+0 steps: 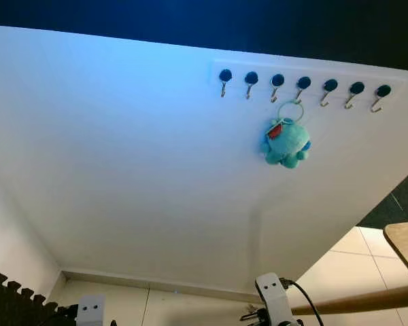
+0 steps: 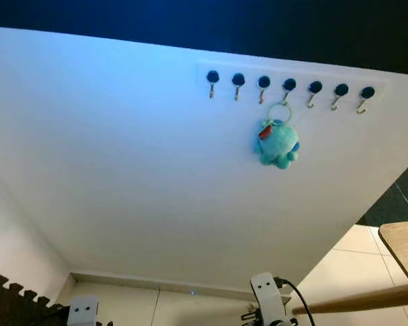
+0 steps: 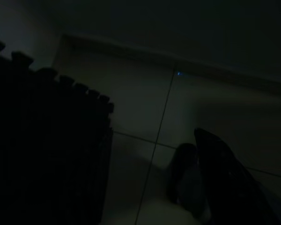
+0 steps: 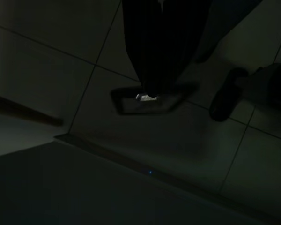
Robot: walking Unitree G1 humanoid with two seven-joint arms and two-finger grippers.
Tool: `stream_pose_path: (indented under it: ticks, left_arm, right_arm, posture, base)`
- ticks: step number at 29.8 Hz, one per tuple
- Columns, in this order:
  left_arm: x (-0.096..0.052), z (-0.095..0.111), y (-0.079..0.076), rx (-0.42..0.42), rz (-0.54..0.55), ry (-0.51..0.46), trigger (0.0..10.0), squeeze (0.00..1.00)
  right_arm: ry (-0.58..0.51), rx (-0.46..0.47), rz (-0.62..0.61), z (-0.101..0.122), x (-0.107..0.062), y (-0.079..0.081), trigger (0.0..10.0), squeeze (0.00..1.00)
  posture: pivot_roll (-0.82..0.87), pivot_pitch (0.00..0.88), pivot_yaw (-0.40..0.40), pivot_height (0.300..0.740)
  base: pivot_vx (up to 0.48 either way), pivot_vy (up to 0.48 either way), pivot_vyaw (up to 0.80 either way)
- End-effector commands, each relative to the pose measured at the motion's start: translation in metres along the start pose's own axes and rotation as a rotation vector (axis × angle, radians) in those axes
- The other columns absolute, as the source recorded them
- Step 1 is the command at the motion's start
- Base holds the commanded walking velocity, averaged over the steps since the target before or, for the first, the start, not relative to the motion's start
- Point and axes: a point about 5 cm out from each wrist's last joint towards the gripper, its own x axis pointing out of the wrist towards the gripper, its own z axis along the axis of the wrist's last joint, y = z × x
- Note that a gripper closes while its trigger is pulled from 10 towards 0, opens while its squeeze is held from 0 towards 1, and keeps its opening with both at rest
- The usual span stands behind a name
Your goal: Hang keys on a hook
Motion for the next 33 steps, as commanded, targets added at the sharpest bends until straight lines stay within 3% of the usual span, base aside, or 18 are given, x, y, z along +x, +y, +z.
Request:
stream_pose_path:
  ticks: [1, 10, 15, 27, 33]
  left_arm:
    - [-0.0019, -0.0047, -0.0049, 0.012, -0.015, 0.015, 10.0, 0.00]
    - [0.0002, 0.0014, -0.0087, 0.029, -0.030, -0.013, 10.0, 0.00]
    - [0.0001, 0.0017, -0.0087, -0.013, -0.013, -0.019, 10.0, 0.00]
    - [0.0003, 0.0034, -0.0057, 0.011, -0.007, -0.026, 10.0, 0.00]
    - [0.0010, 0.0047, -0.0052, 0.070, -0.004, -0.027, 10.0, 0.00]
  right_arm:
    - [0.015, 0.011, -0.010, -0.0055, -0.0019, -0.0024, 10.0, 0.00]
    - [0.013, 0.013, -0.012, -0.0053, -0.0020, -0.0030, 10.0, 0.00]
    - [0.010, 0.013, -0.012, -0.0048, -0.0019, -0.0031, 10.0, 0.00]
    - [0.010, 0.011, -0.015, -0.0049, -0.0020, -0.0037, 10.0, 0.00]
    - [0.007, 0.010, -0.014, -0.0044, -0.0019, -0.0036, 10.0, 0.00]
  posture:
    - [0.08, 0.059, -0.077, 0.740]
    - [0.08, 0.060, -0.077, 0.740]
    - [0.08, 0.060, -0.076, 0.740]
    - [0.08, 0.047, -0.074, 0.740]
    - [0.08, 0.044, -0.075, 0.740]
  base:
    - [0.000, 0.000, 0.00]
    - [0.000, -0.145, 0.00]
    - [0.000, -0.192, 0.00]
    - [0.000, 0.000, 0.00]
    - [0.000, -0.080, 0.00]
